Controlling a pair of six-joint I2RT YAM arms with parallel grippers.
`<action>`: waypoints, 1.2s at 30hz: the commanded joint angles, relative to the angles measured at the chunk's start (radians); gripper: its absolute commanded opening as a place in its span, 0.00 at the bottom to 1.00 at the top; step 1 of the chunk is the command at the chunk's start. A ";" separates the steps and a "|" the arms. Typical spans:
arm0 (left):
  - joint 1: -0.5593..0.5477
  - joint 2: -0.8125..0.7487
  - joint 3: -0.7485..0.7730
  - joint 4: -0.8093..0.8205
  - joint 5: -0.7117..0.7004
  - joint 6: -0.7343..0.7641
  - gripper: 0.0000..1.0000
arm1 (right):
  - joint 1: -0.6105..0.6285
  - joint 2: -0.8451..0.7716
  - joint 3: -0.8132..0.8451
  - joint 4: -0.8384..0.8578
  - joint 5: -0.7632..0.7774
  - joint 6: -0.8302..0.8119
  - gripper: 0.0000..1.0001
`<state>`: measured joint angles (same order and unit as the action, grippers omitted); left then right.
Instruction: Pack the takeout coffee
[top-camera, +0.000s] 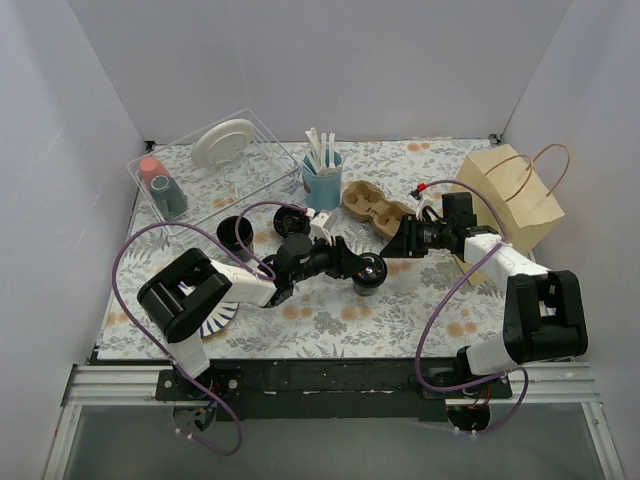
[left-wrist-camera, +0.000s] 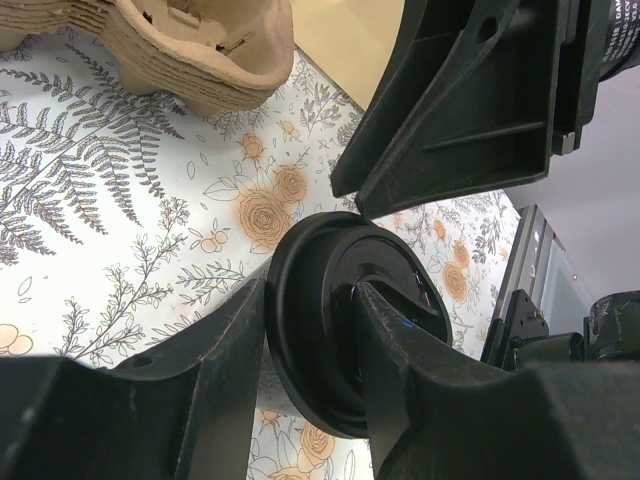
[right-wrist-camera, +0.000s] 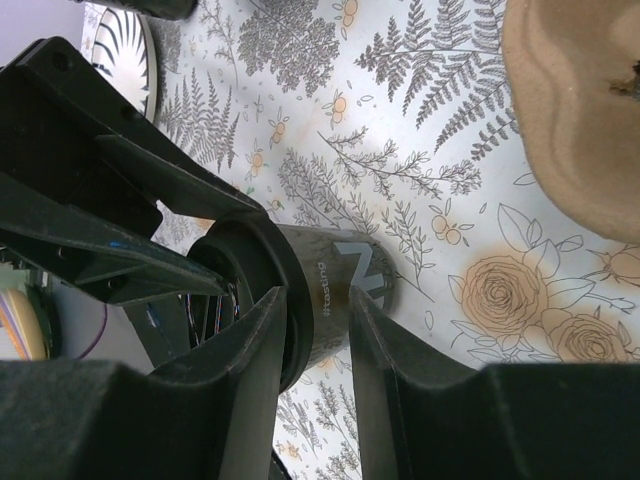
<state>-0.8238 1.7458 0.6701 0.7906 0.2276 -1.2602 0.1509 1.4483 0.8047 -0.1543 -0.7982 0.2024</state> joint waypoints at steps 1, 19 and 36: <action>-0.011 0.133 -0.101 -0.484 -0.031 0.125 0.32 | 0.003 -0.005 -0.012 0.041 -0.059 -0.008 0.38; -0.012 0.115 -0.110 -0.487 -0.060 0.125 0.31 | 0.036 0.031 -0.088 -0.011 0.011 -0.034 0.32; -0.020 0.090 -0.110 -0.510 -0.102 0.094 0.31 | 0.045 -0.074 -0.113 -0.001 0.096 0.012 0.25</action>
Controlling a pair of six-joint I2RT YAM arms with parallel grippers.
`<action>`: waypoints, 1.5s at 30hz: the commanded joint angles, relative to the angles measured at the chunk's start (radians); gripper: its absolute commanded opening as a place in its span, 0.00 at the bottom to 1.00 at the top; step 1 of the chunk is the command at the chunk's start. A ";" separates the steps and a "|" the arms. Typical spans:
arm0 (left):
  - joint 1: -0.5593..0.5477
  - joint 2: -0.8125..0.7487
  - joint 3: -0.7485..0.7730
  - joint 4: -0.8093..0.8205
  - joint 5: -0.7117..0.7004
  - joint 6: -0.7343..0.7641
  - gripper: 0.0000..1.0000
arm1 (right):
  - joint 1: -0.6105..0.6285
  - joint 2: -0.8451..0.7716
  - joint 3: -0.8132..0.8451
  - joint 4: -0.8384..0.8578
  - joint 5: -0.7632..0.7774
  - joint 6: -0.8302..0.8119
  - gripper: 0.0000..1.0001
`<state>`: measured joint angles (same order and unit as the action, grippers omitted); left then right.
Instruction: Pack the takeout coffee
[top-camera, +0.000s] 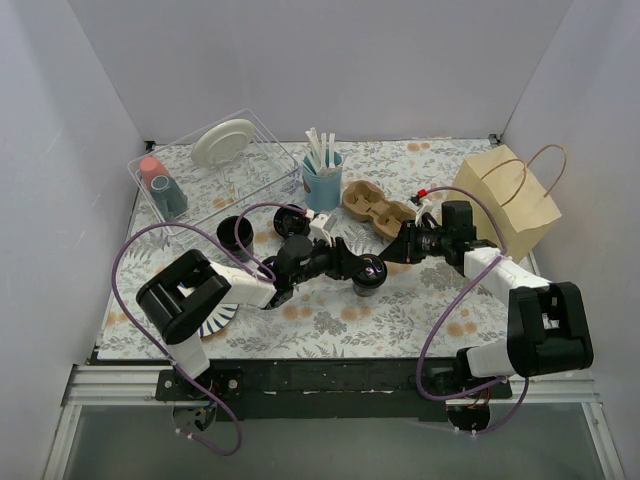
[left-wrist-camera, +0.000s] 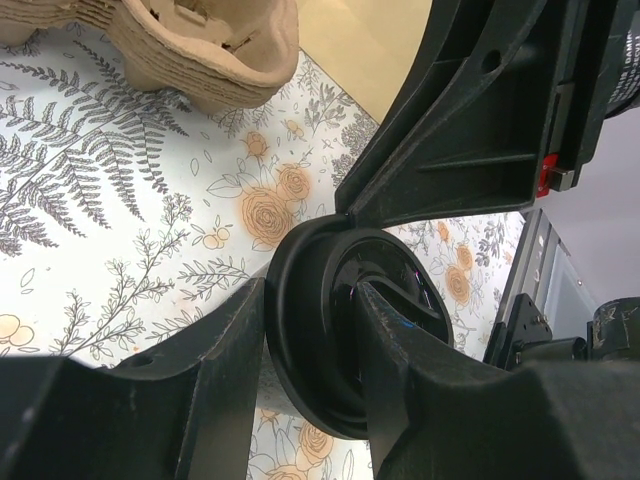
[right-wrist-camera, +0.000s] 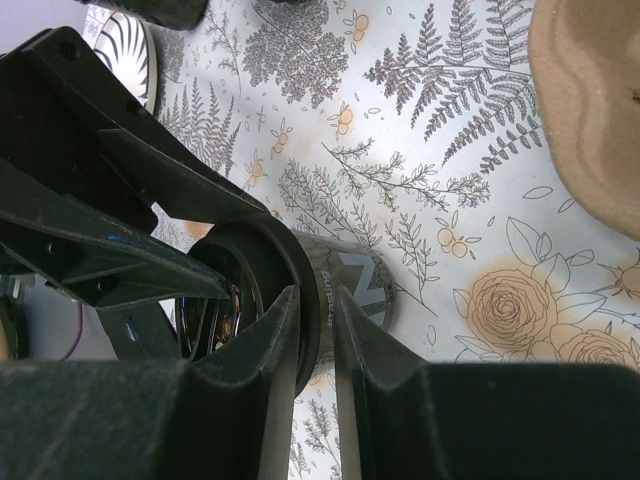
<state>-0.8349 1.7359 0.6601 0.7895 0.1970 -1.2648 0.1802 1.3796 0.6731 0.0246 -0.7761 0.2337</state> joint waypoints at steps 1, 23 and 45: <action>-0.009 0.097 -0.093 -0.518 -0.071 0.099 0.31 | 0.018 -0.013 0.041 -0.202 0.077 -0.010 0.27; -0.007 -0.110 0.340 -0.866 -0.111 0.134 0.84 | 0.022 -0.212 0.221 -0.417 0.260 0.022 0.40; -0.007 -0.522 0.133 -0.972 -0.289 0.151 0.98 | 0.378 -0.396 0.174 -0.575 0.825 0.464 0.46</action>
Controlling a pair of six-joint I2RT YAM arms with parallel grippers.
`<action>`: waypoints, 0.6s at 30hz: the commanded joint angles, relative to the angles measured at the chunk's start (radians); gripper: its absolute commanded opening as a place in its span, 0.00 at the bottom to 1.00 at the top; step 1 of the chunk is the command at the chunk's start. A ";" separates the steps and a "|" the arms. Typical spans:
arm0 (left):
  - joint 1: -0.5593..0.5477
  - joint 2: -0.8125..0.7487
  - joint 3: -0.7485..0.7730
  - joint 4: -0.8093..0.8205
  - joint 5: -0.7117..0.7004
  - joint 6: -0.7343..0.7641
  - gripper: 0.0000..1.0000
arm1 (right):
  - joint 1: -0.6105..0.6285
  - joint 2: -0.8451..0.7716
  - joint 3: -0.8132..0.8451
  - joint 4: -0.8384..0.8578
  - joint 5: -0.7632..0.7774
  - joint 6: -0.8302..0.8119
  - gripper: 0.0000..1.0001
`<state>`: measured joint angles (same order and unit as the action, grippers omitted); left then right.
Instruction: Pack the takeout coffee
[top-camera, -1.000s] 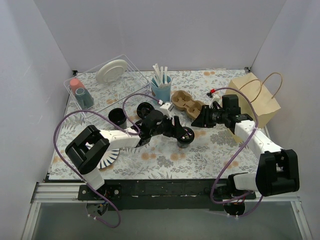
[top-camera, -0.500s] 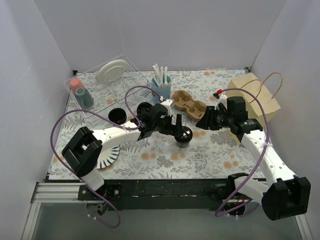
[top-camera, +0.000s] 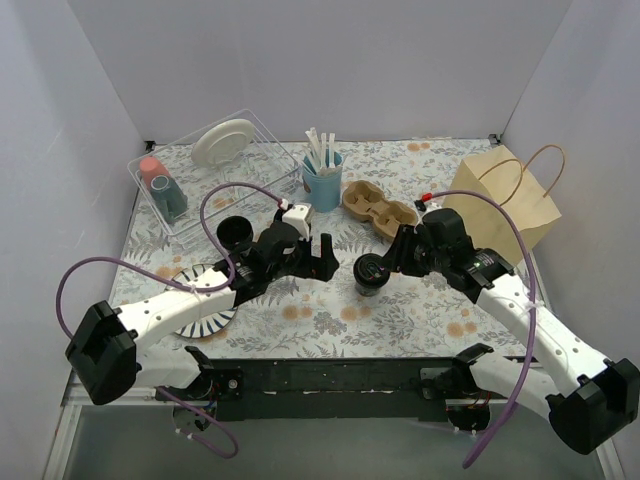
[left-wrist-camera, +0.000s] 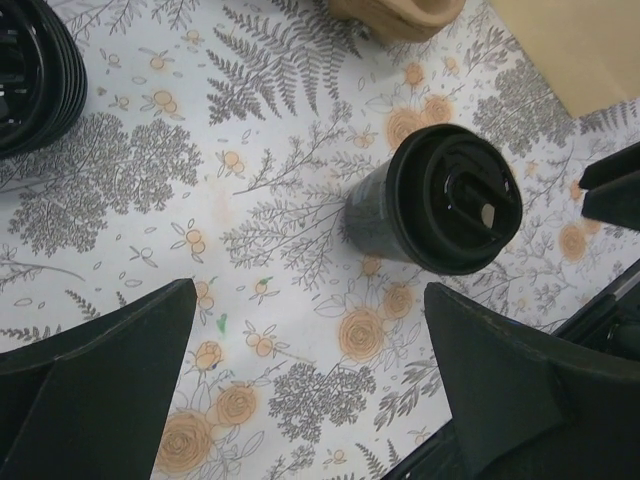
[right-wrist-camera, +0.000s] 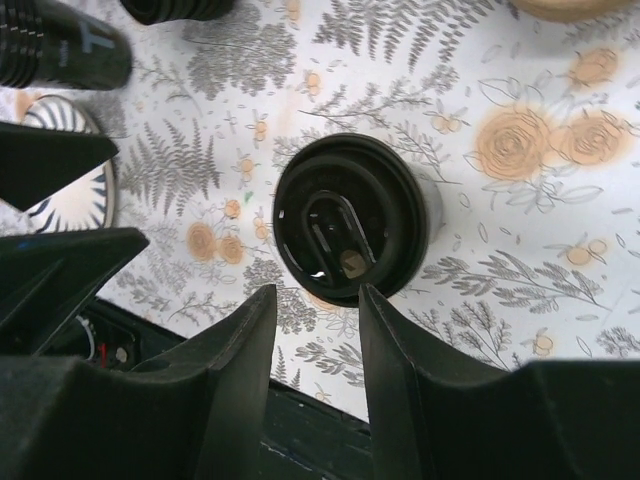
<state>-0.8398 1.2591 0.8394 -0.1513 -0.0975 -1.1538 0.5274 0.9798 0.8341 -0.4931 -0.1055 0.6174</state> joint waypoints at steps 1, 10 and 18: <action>-0.002 -0.056 -0.072 -0.034 0.002 0.051 0.98 | 0.036 0.000 0.013 -0.061 0.165 0.087 0.46; -0.008 -0.119 -0.108 -0.008 0.033 0.046 0.98 | 0.125 0.019 -0.018 -0.052 0.279 0.176 0.50; -0.010 -0.132 -0.108 -0.010 0.036 0.042 0.98 | 0.154 0.103 -0.023 -0.007 0.306 0.196 0.50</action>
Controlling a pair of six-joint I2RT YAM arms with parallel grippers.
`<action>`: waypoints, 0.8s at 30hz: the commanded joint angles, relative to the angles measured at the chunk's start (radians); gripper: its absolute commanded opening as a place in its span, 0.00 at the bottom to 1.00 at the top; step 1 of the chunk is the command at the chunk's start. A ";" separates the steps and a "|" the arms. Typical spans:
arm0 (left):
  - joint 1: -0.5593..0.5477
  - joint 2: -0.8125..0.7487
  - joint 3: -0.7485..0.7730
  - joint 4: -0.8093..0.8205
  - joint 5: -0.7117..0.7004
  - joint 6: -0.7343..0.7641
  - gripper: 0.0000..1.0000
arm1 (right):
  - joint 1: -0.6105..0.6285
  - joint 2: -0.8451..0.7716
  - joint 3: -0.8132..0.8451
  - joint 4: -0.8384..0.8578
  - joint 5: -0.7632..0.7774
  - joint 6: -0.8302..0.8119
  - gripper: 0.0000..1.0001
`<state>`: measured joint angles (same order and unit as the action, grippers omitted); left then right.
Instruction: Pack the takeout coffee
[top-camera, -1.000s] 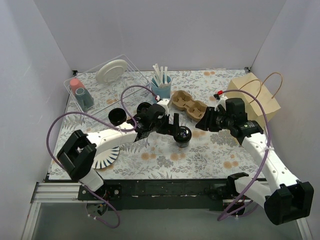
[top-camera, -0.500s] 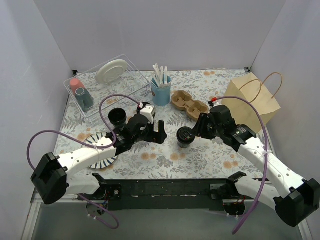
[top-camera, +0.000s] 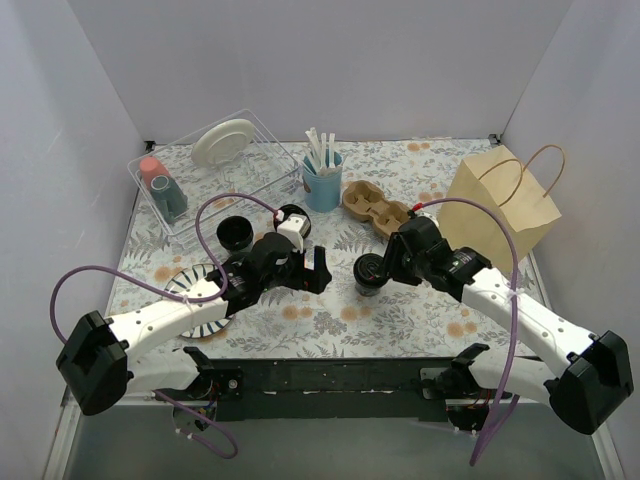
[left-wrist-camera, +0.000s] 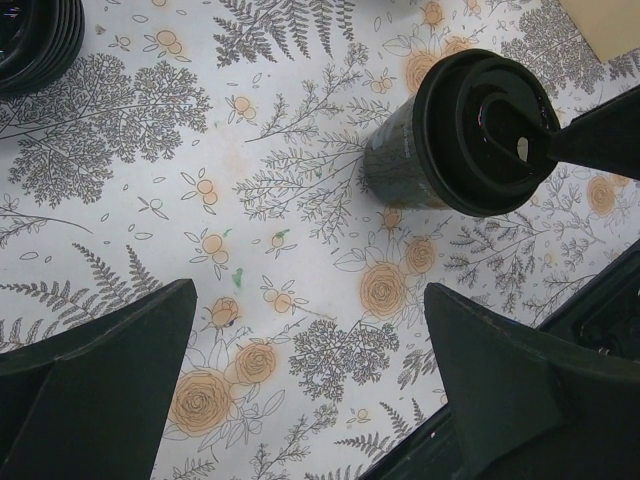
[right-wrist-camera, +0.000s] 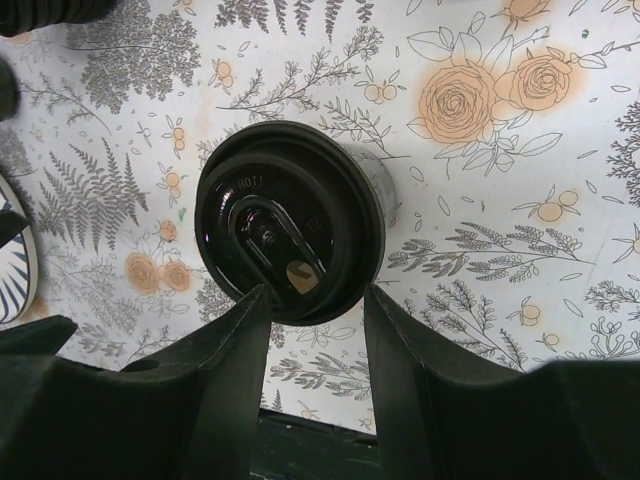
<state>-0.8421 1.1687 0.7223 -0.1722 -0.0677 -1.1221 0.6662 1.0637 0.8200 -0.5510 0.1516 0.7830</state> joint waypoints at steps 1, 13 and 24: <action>-0.008 -0.044 0.009 0.013 0.008 0.013 0.98 | 0.016 0.024 -0.012 0.049 0.055 0.032 0.49; -0.008 -0.164 0.043 -0.062 -0.067 0.033 0.98 | 0.027 0.087 -0.004 0.102 0.052 0.039 0.35; -0.008 -0.262 0.062 -0.135 -0.142 0.068 0.98 | 0.030 0.159 0.060 0.135 0.055 0.015 0.08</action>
<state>-0.8467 0.9436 0.7532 -0.2661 -0.1623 -1.0809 0.6895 1.1965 0.8276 -0.4656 0.1883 0.8085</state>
